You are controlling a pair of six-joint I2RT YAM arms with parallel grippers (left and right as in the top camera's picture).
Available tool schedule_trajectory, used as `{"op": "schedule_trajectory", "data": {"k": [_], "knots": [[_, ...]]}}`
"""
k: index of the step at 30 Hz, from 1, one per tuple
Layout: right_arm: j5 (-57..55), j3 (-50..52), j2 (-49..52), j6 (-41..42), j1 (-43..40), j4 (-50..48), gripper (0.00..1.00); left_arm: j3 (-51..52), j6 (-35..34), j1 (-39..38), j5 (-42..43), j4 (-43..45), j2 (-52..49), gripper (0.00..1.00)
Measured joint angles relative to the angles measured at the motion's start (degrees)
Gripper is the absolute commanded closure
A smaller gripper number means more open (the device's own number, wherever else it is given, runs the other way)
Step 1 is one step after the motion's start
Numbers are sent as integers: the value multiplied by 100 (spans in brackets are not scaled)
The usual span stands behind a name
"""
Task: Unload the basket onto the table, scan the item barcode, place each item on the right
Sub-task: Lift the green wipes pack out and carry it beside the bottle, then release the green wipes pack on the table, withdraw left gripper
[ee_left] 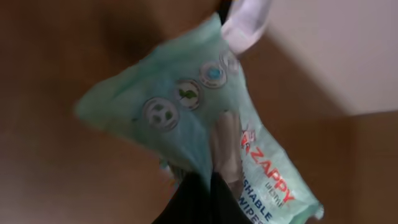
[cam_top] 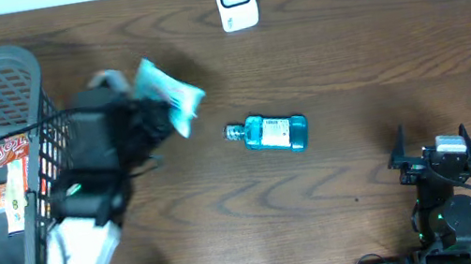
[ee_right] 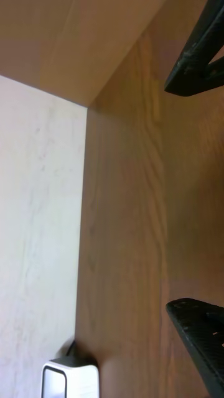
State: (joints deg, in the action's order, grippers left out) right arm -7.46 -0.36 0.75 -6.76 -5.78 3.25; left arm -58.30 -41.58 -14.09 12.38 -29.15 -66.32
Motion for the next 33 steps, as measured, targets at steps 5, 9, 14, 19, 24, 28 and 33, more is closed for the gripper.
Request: {"op": "schedule_trajectory", "data": {"k": [5,9,14,19,24,28,33], "knots": [[-2,0,-2,0,0,0,1,0,-240,-581,-699,-111,-1012,93],[-2,0,-2,0,0,2,1,0,-422,-748,-940,-87,-1705,93],[-2,0,-2,0,0,0,1,0,-511,-839,-1025,-61,-2566,93],[-2,0,-2,0,0,0,1,0,-511,-868,-1049,-61,-2887,85],[-2,0,-2,0,0,2,1,-107,-39,-868,-1060,-133,-2680,3],[-2,0,-2,0,0,2,1,-730,717,-833,-1095,-450,-2098,2],[-2,0,-2,0,0,0,1,-1845,1257,-330,-1554,-977,-1095,2]]}}
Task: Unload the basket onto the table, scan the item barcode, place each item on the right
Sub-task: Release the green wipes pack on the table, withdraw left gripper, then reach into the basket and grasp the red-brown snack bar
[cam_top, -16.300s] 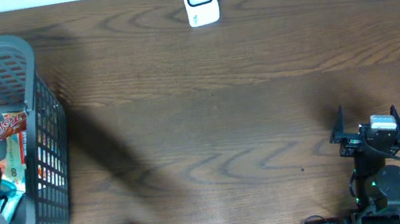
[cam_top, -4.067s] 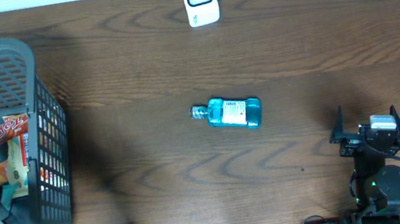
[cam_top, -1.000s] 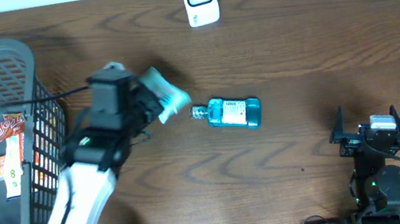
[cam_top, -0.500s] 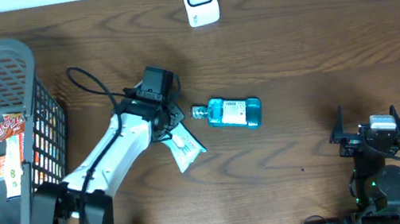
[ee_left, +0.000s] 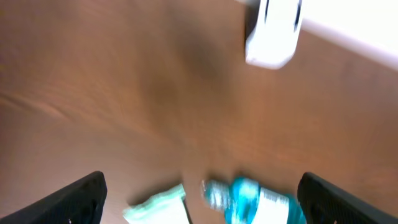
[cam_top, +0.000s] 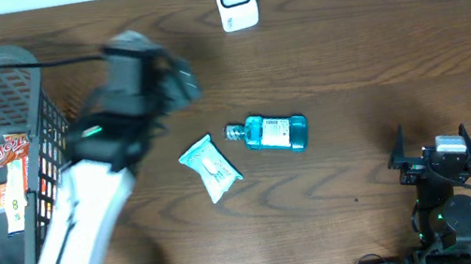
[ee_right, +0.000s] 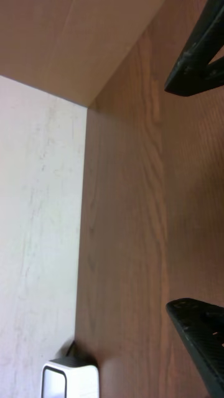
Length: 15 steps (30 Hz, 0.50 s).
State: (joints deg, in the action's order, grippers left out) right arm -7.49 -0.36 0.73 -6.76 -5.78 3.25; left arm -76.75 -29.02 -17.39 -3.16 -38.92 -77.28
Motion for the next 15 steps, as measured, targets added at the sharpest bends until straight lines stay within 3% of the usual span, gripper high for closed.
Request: {"op": "schedule_trajectory", "data": {"k": [7,15], "knots": [[-2,0,0,0,0,0,1,-516,20,2188,-481,-310,970,2],[0,0,2,0,0,2,1,-516,-632,5045,273,-839,374,2]]}}
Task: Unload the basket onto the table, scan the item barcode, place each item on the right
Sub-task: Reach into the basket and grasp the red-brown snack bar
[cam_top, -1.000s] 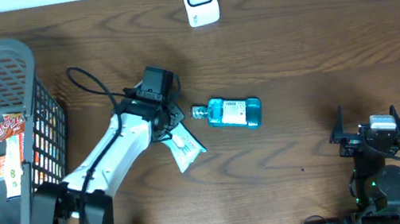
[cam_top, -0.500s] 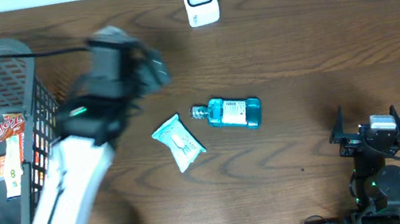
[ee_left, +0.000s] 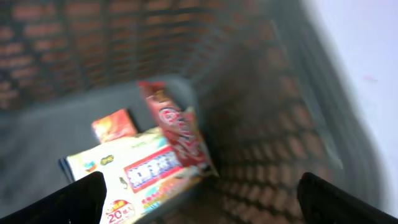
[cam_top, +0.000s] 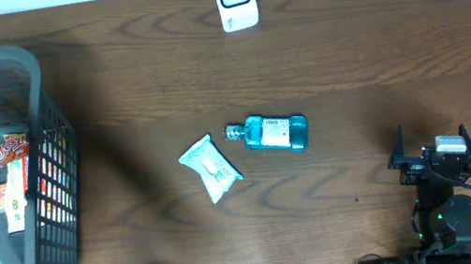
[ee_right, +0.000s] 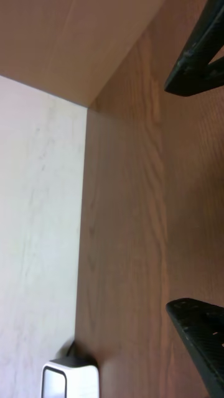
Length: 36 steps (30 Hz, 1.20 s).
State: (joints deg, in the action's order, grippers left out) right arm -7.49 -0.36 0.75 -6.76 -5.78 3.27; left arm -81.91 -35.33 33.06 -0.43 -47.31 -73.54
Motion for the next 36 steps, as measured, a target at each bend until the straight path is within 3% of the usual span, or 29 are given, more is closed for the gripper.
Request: {"op": "schedule_trajectory", "data": {"k": [5,12,25,26,28,30,31,36], "knots": [[0,0,-2,0,0,-2,1,0,-798,636,802,-28,-1027,2],[0,0,0,0,0,-2,1,0,-1954,678,1582,-7,-2352,2],[0,0,-2,0,0,-2,1,2,-2343,673,2116,468,-3458,0],[0,0,-2,0,0,-2,1,2,-2343,673,2138,483,-3519,9],[0,0,-2,0,0,-2,1,2,-2354,671,2168,511,-3620,48],[0,0,-2,0,0,0,1,2,-2389,667,2181,518,-3703,82],[0,0,-2,0,0,-2,1,2,-2385,664,2194,522,-3733,92],[0,0,-2,0,0,-2,1,2,-2326,658,2236,560,-3768,93]]}}
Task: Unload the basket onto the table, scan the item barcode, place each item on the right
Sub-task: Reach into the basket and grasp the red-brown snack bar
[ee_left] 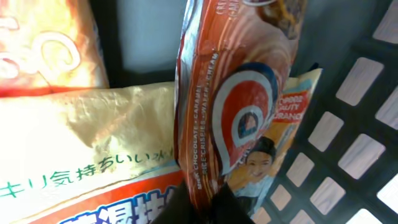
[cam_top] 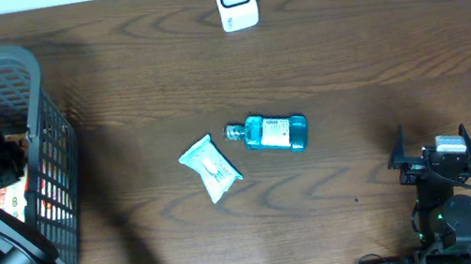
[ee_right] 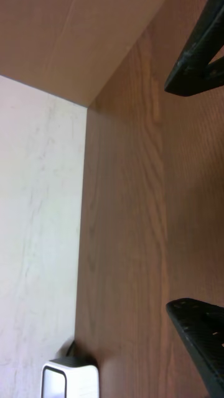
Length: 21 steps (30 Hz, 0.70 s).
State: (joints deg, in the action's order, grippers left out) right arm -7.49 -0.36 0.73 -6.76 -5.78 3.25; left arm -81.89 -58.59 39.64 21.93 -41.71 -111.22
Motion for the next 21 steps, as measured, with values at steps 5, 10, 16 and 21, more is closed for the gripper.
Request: {"op": "schedule_trajectory", "data": {"k": [5,10,16,21], "knots": [[0,0,0,0,0,0,1,0,146,2,13,13,22,93],[0,0,0,0,0,0,1,17,367,0,85,33,334,93],[0,0,0,0,0,0,1,57,610,0,168,35,1679,93],[0,0,0,0,0,0,1,55,660,-39,170,31,2986,93]]}}
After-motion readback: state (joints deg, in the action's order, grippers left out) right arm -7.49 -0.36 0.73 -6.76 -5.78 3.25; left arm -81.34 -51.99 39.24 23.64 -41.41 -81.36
